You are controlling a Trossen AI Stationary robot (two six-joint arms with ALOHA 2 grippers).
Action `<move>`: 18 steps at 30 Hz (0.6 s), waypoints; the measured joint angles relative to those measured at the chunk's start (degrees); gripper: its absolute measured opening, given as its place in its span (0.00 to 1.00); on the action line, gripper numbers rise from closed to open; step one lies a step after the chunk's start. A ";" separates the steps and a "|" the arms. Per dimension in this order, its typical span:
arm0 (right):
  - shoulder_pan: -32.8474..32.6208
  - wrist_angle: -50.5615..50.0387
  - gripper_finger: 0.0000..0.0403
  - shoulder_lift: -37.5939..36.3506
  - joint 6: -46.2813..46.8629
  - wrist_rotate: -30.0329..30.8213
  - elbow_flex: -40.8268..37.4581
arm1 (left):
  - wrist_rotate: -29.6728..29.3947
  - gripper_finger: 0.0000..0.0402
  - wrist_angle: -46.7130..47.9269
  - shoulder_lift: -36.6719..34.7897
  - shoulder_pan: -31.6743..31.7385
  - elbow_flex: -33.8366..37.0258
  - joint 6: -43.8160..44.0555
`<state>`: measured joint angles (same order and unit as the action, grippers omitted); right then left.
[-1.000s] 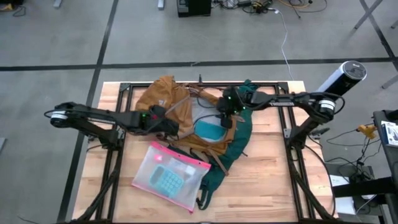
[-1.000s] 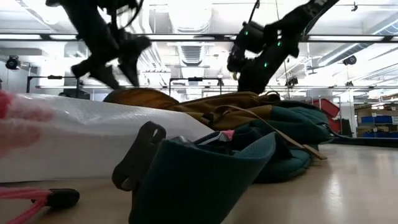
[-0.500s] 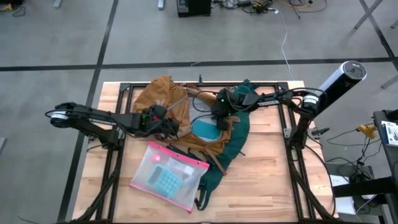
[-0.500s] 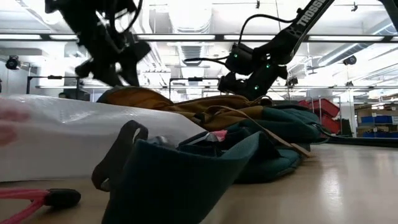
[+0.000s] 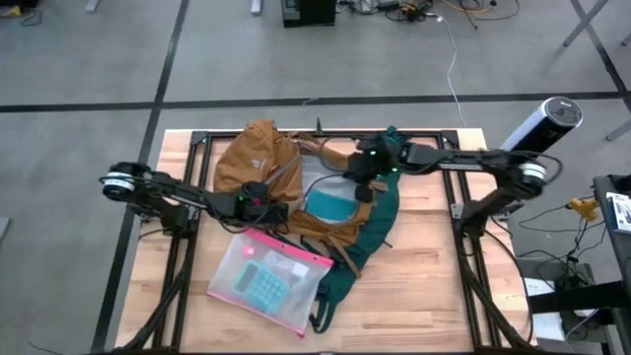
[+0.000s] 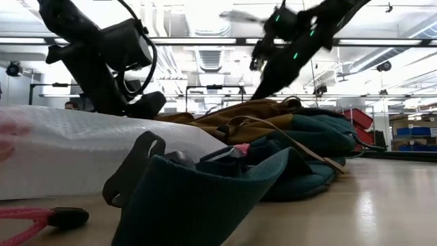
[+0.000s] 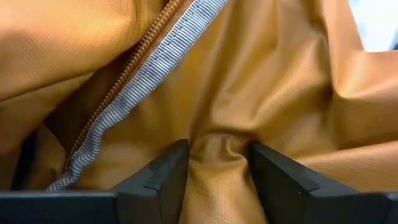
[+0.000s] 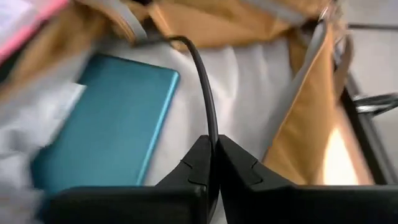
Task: Unpack backpack
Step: Remove the charger cable from the brown backpack
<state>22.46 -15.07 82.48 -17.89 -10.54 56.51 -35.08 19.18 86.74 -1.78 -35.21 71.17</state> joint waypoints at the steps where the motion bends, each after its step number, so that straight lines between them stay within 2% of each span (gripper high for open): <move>1: -0.57 -0.17 0.00 -2.26 0.54 0.00 -0.02 | -0.05 0.39 0.02 -0.05 0.02 -0.13 -0.13; 6: -3.96 -0.80 0.00 -15.18 3.39 -3.02 0.00 | -0.16 0.40 0.92 -1.44 0.79 -1.46 -2.93; 12: -8.30 -0.69 0.00 -28.43 10.05 -15.82 0.17 | -0.15 0.39 1.99 -1.88 1.40 -3.07 -5.26; 15: -10.66 -1.97 0.00 -32.42 15.89 -22.33 0.15 | -0.06 0.39 1.97 -2.02 1.42 -3.36 -6.01; 18: -14.30 -3.59 0.00 -35.12 20.40 -25.25 0.13 | 0.51 0.39 1.99 -2.31 1.44 -3.36 -6.66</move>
<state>8.16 -18.66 47.36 2.51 -35.79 56.64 -34.57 21.17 84.42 -0.34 -38.57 64.51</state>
